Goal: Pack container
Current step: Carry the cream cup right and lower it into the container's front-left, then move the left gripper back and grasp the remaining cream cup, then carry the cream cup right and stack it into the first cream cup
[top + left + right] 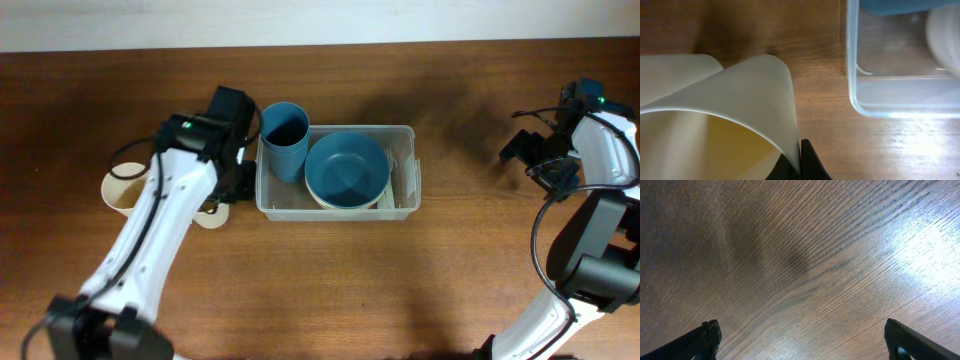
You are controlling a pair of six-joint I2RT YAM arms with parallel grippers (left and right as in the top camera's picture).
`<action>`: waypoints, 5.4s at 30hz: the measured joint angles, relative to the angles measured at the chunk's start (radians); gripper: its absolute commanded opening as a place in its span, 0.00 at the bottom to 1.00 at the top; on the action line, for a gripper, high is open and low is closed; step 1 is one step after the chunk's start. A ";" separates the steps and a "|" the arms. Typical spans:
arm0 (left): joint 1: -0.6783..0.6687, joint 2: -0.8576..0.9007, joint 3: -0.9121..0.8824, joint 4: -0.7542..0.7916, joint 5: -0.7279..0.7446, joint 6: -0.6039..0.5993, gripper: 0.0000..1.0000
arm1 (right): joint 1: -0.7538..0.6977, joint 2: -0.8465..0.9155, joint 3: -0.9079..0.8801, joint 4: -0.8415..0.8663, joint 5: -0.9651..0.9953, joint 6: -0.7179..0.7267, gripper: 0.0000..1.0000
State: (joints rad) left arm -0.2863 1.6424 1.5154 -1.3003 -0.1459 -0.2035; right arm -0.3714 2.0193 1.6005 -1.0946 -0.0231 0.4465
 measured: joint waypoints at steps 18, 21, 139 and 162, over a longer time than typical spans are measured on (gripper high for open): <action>-0.069 -0.426 0.024 -0.023 0.142 0.108 0.02 | 0.000 0.000 0.000 0.000 0.000 0.000 0.99; -0.084 -0.429 0.024 -0.019 0.162 0.157 0.02 | 0.000 0.000 0.000 0.000 0.000 0.000 0.99; 0.410 0.182 0.081 -0.011 0.162 -0.054 0.02 | 0.000 0.000 0.000 0.000 0.000 0.000 0.99; 0.066 -0.391 0.222 -0.032 0.356 0.273 0.01 | 0.000 0.000 0.000 0.000 0.000 0.000 0.99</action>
State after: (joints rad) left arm -0.2199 1.2510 1.7370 -1.3319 0.2104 0.0696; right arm -0.3714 2.0193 1.6005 -1.0946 -0.0231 0.4461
